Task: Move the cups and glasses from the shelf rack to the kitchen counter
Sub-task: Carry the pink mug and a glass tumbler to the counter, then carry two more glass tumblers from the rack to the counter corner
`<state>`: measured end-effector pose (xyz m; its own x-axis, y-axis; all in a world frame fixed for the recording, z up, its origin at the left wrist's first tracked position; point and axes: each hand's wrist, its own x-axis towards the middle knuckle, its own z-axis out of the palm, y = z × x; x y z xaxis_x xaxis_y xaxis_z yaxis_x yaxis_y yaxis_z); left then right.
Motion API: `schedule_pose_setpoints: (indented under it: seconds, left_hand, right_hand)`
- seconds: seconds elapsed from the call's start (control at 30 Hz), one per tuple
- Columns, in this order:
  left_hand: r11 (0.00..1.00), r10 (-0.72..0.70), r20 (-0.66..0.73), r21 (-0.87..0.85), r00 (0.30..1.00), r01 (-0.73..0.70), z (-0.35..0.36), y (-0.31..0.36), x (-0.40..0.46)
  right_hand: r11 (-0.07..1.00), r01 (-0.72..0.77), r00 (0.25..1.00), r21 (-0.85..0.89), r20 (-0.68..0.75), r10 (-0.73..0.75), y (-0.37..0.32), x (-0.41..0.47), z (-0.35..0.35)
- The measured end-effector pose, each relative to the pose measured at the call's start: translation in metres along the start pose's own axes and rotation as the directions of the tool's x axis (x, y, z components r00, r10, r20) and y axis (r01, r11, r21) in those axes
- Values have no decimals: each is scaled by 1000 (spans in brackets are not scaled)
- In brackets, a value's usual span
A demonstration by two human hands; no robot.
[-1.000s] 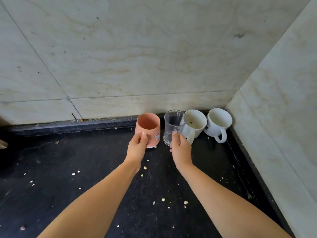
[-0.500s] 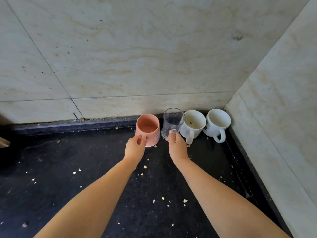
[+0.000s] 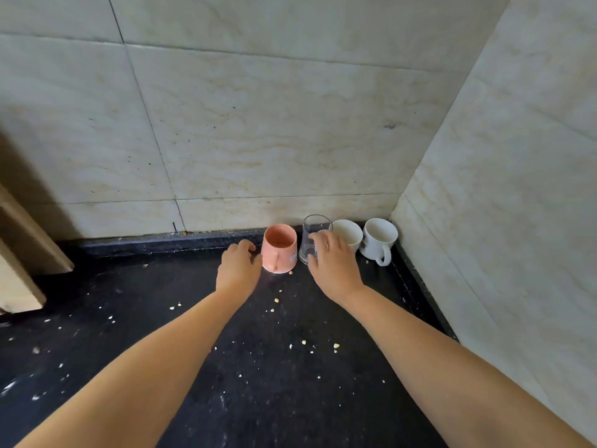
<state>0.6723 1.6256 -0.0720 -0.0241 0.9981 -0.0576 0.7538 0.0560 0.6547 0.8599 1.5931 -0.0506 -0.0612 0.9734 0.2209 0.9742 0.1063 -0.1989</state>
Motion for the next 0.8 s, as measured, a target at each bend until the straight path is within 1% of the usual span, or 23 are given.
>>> schedule_pose_setpoints:
  seconds: [0.07, 0.13, 0.17, 0.23, 0.27, 0.33, 0.37, 0.43, 0.6, 0.67, 0.7, 0.8]
  left_hand:
    - [995, 52, -119, 89, 992, -41, -21, -6, -29]
    - [979, 96, -159, 195, 983, -64, -35, -15, -50]
    - [973, 92, -182, 227, 979, -49, -44, -21, -63]
    - [966, 43, -232, 256, 972, 18, -58, -33, -92]
    - [965, 24, -254, 257, 967, 44, -63, -37, -100]
    - [963, -51, -332, 234, 942, 135, -72, -48, -133]
    - [957, -97, -372, 219, 923, 189, -75, -52, -153]
    - [938, -165, -430, 208, 888, 276, -79, -61, -194]
    - [855, -316, -513, 210, 798, 474, -88, -87, -312]
    - [814, -371, -563, 185, 739, 551, -95, -100, -359]
    - [783, -412, -596, 156, 690, 602, -101, -107, -396]
    - [718, -470, -640, 124, 609, 685, -110, -120, -452]
  right_hand:
    - [967, 221, 975, -126, 15, -221, -18, -13, -9]
    - [937, 312, 950, -154, 54, -307, -34, -20, -10]
    - [924, 355, 934, -146, 89, -345, -45, -25, -14]
    - [893, 432, 900, -127, 122, -418, -63, -36, -18]
    - [883, 454, 889, -117, 119, -442, -69, -39, -17]
    - [841, 535, 842, -78, 125, -524, -83, -54, -18]
    - [813, 578, 812, -63, 143, -566, -91, -64, -19]
    - [754, 656, 751, -37, 134, -646, -105, -82, -18]
    - [613, 787, 596, 73, 170, -785, -148, -148, -12]
    - [543, 834, 519, 98, 192, -833, -171, -176, -14]
    - [491, 864, 465, 109, 198, -863, -190, -198, -15]
    - [427, 898, 402, 101, 199, -894, -219, -227, -15]
